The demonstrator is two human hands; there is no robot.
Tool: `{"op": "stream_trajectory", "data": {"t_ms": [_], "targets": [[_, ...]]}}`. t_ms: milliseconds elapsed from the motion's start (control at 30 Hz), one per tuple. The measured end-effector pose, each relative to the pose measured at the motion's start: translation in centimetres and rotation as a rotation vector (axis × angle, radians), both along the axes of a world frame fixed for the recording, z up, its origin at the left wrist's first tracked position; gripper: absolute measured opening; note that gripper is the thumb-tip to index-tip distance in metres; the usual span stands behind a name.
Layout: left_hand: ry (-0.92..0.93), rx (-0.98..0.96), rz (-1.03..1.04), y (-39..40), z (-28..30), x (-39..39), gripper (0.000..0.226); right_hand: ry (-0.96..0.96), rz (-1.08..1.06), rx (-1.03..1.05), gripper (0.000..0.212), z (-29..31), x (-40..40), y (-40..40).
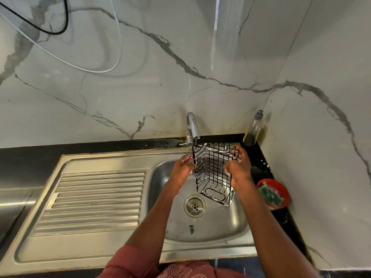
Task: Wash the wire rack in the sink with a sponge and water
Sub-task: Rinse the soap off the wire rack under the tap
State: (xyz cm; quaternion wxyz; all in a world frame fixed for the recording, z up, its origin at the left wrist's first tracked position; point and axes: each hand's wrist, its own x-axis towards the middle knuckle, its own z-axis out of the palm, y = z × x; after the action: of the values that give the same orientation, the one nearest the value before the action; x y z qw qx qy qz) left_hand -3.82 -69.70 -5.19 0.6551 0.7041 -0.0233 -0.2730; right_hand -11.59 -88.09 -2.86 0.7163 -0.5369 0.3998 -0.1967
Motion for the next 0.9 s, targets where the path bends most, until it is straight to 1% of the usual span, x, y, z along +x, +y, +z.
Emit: {"op": "stream_trajectory", "data": {"t_ms": [33,233,300,400,533,600,633,667,700,767,800,833,900], "targets": [[0.010,-0.007,0.002,0.0,-0.3,0.2,0.062,-0.003,-0.005,0.000,0.101,0.0,0.0,-0.1],[0.011,-0.052,0.009,-0.4,0.2,0.0,0.042,-0.012,-0.038,-0.029,0.102,0.3,-0.3,0.2],[0.023,-0.066,0.024,-0.7,-0.1,0.2,0.041,0.006,-0.034,-0.024,0.103,0.4,-0.2,0.2],[0.025,-0.048,0.044,-1.4,-0.2,0.2,0.047,0.012,0.004,0.019,0.100,0.7,-0.1,0.0],[0.010,-0.042,0.036,-2.1,-0.2,0.4,0.039,0.010,0.079,0.045,0.093,1.4,-0.3,-1.0],[0.040,-0.060,0.017,-2.5,-0.4,0.6,0.035,0.007,0.118,0.044,0.091,1.6,-0.5,-1.7],[0.079,-0.108,0.022,-2.6,-0.5,0.7,0.031,0.002,0.126,0.055,0.092,1.7,-0.5,-2.0],[0.155,-0.191,0.053,-2.7,-0.3,0.8,0.029,-0.005,0.122,0.070,0.092,1.8,-0.6,-2.2],[0.261,-0.290,0.101,-2.8,-0.2,1.1,0.038,-0.014,0.111,0.086,0.092,2.1,-0.6,-2.3],[0.493,-0.481,0.179,-2.8,-0.1,2.2,0.069,-0.029,0.080,0.118,0.089,2.6,-0.5,-2.8],[0.581,-0.549,0.201,-2.9,-0.3,3.0,0.080,-0.026,0.063,0.135,0.088,2.9,-0.5,-3.0],[0.648,-0.570,0.227,-3.0,-0.6,3.9,0.086,-0.013,0.044,0.153,0.087,3.1,-0.5,-3.2],[0.718,-0.528,0.239,-3.8,-1.2,5.5,0.087,0.015,0.010,0.168,0.089,3.2,-0.4,-3.2]]}}
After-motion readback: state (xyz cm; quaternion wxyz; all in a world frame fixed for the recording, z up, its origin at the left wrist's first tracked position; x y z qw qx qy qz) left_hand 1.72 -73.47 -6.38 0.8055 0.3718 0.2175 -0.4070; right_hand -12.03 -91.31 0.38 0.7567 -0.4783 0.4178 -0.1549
